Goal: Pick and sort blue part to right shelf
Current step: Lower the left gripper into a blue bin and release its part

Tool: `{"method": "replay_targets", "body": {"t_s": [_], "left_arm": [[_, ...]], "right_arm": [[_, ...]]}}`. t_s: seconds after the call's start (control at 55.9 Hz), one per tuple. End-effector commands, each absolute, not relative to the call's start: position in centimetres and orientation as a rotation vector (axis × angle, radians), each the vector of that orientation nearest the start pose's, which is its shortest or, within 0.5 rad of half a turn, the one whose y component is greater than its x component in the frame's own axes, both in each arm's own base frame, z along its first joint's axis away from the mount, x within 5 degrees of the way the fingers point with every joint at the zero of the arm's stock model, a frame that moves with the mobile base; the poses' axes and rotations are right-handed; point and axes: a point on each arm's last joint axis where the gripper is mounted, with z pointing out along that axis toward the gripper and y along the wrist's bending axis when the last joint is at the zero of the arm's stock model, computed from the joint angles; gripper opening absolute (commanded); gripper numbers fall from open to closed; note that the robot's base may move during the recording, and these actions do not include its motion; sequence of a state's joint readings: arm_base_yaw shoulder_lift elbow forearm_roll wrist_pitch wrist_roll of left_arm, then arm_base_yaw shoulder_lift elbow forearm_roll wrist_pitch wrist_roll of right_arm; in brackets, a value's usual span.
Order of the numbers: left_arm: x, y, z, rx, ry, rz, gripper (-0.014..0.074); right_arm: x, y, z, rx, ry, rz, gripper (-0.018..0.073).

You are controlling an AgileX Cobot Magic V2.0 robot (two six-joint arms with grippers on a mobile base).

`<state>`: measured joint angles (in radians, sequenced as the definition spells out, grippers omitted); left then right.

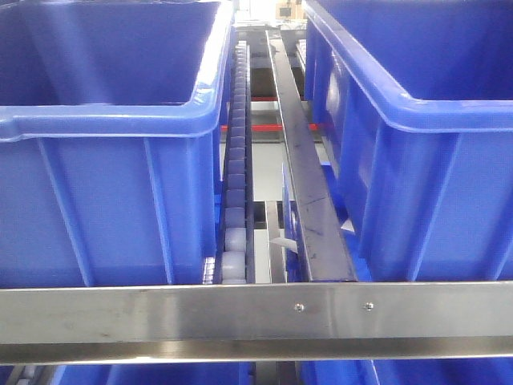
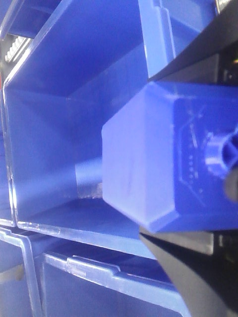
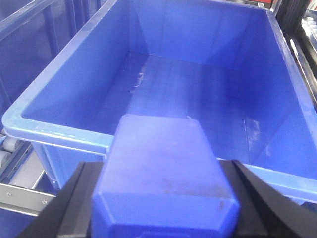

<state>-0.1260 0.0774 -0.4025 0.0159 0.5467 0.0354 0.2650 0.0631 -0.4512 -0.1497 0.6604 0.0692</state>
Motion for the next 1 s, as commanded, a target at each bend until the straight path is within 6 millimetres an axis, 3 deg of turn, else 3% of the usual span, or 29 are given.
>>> {"method": "replay_targets", "body": {"t_s": [0.0,0.197,0.375,0.572,0.697,0.983], "left_arm": [[3.3,-0.4,31.0,0.127,1.584,-0.068,0.0376],[3.5,-0.4,33.1,0.122,1.522,-0.069,0.0376],[6.7,-1.1,36.8,0.105,1.657,-0.137,0.0376],[13.1,-2.4,39.4,0.070,1.828,-0.245,0.0376],[17.6,-3.0,39.6,0.074,1.922,-0.236,0.0376],[29.0,-4.4,36.1,0.110,2.147,-0.194,0.0376]], "right_arm": [[2.5,-0.2,31.4,-0.211,1.631,0.070,0.0209],[2.5,-0.2,31.4,-0.211,1.629,0.070,0.0209],[2.5,-0.2,31.3,-0.211,1.633,0.069,0.0209],[2.5,-0.2,31.3,-0.211,1.636,0.069,0.0209],[2.5,-0.2,31.3,-0.211,1.636,0.069,0.0209],[2.5,-0.2,31.3,-0.211,1.638,0.069,0.0209]]}}
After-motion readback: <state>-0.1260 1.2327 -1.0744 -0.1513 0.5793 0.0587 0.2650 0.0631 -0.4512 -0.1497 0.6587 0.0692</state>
